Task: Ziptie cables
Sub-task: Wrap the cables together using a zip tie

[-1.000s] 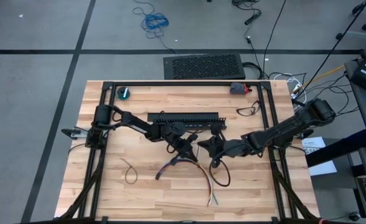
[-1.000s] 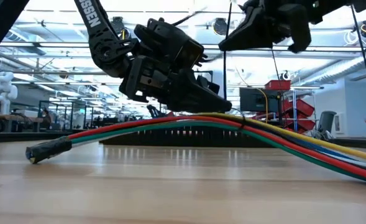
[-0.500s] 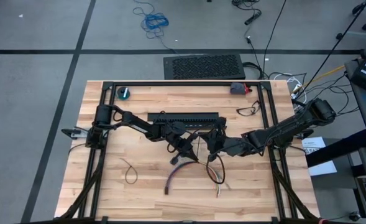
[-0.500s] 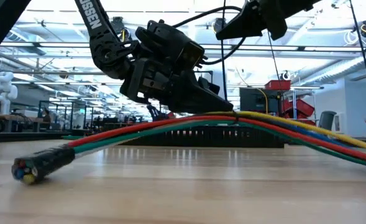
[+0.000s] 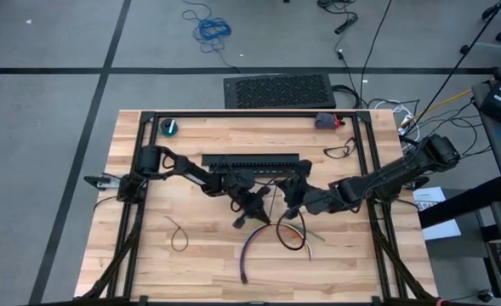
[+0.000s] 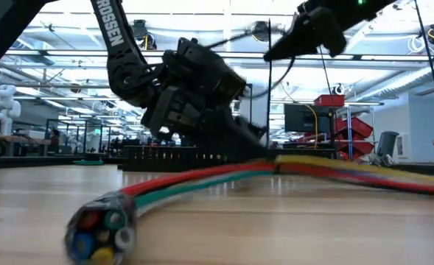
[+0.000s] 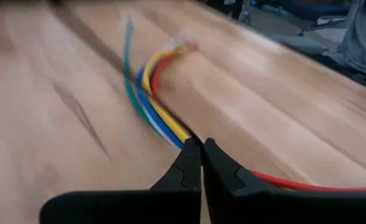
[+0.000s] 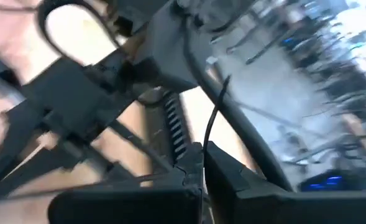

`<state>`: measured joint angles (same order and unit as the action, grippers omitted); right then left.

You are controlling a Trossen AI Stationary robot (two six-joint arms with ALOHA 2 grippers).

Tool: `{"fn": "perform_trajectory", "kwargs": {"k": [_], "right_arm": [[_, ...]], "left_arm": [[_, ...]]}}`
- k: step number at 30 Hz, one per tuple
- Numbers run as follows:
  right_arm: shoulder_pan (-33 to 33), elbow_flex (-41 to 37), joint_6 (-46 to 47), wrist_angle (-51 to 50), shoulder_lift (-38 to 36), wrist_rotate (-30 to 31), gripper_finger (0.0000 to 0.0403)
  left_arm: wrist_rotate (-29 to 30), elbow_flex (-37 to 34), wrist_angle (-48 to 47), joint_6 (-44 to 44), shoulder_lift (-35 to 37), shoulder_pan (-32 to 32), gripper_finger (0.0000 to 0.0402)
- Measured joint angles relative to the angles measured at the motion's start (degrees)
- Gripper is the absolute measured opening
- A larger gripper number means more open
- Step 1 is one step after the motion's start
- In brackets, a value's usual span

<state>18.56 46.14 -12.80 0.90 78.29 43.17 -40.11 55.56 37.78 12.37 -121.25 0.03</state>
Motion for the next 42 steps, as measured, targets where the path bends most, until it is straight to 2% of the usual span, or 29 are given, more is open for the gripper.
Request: {"fn": "perform_trajectory", "kwargs": {"k": [2,6,13,16,21,23,25,27,30,35,38,42], "right_arm": [[-0.2,0.1,3.5,-2.9,-0.1,-3.4,0.0008],[0.9,0.2,5.5,-7.9,-0.3,-5.2,0.0042],[6.0,0.1,8.9,-16.6,-1.4,-6.1,0.0155],[7.9,0.1,12.8,-19.2,-2.9,-7.2,0.0193],[7.8,0.1,18.1,-18.3,-1.3,-19.9,0.0201],[7.2,-0.1,18.2,-17.7,1.5,-22.1,0.0191],[6.6,-0.2,17.4,-16.4,4.4,-22.8,0.0180],[5.7,-0.2,16.6,-14.6,7.1,-24.3,0.0172],[4.0,-0.2,16.0,-10.9,11.2,-27.6,0.0165],[1.2,-0.2,13.8,-3.3,16.8,-32.4,0.0164],[-0.2,-0.2,13.9,-1.1,19.1,-35.1,0.0164],[-1.2,-0.2,16.0,-1.1,21.4,-36.8,0.0162]], "left_arm": [[-0.6,-0.3,-1.2,-2.9,0.4,0.0,0.0000],[-0.9,-0.2,-0.9,-5.8,2.1,0.3,0.0024],[1.0,0.0,-2.9,-5.7,3.2,1.4,0.0108],[2.5,-0.1,-6.8,-6.0,4.6,2.4,0.0135],[4.9,-0.1,-15.5,-7.5,10.8,2.1,0.0143],[7.0,0.0,-22.5,-7.5,15.4,0.7,0.0142],[12.3,0.1,-29.5,-7.5,19.7,-1.9,0.0142],[20.2,-0.1,-36.1,-9.5,23.6,-5.7,0.0142],[30.9,-1.4,-40.1,-16.1,27.7,-12.2,0.0142],[47.1,-2.4,-41.3,-33.4,30.2,-23.1,0.0143],[57.7,-2.4,-40.8,-40.5,30.0,-28.7,0.0143],[64.0,-2.4,-40.6,-43.4,28.5,-31.9,0.0143]]}}
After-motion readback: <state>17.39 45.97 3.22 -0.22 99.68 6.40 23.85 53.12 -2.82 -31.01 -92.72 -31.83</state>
